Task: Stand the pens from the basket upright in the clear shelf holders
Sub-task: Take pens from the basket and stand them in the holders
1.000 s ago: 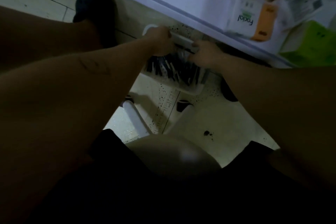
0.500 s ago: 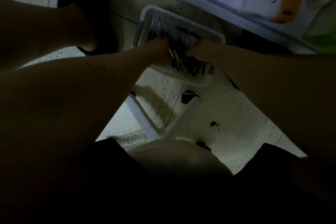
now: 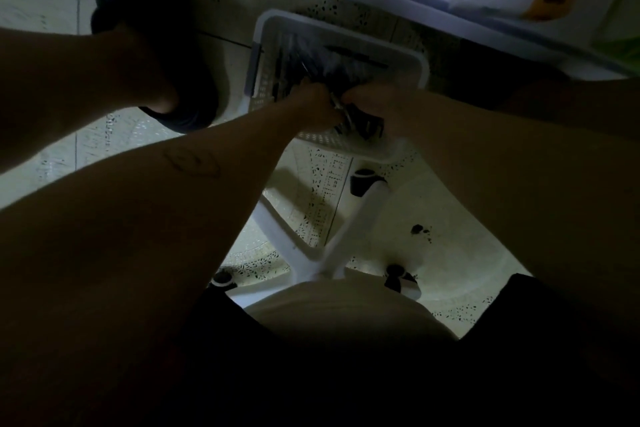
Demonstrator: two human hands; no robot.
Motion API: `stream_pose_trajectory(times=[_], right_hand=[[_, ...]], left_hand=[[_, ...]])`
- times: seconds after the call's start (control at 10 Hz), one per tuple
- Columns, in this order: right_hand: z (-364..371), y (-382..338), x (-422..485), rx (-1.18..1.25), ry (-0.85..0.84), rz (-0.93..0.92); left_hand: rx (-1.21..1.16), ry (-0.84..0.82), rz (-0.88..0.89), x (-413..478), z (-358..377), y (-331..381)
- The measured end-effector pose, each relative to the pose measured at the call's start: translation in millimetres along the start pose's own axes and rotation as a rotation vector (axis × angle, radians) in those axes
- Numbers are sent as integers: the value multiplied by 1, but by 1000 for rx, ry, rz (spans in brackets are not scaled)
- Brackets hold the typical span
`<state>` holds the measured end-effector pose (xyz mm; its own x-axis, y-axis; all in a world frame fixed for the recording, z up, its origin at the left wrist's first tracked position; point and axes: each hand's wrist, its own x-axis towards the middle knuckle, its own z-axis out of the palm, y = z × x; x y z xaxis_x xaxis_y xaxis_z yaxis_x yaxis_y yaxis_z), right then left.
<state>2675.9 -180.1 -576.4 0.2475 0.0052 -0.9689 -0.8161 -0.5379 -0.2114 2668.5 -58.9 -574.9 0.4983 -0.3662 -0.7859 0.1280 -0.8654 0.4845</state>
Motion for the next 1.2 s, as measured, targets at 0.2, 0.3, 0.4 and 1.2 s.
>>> stream_pose_trajectory(times=[0.2,0.3,0.4,1.2], right_hand=[[-15,1,-21,209,65,106],[-8,9,-21,243,33,96],[-1,15,-13,106,107,65],[-7,-2,-114,47,425,-383]], left_hand=[[-98,103,-23,-4,7,1],[-174,322,-32,-9,8,2],[-289,473,-45,-15,0,4],[-478,418,73,-100,-45,45]])
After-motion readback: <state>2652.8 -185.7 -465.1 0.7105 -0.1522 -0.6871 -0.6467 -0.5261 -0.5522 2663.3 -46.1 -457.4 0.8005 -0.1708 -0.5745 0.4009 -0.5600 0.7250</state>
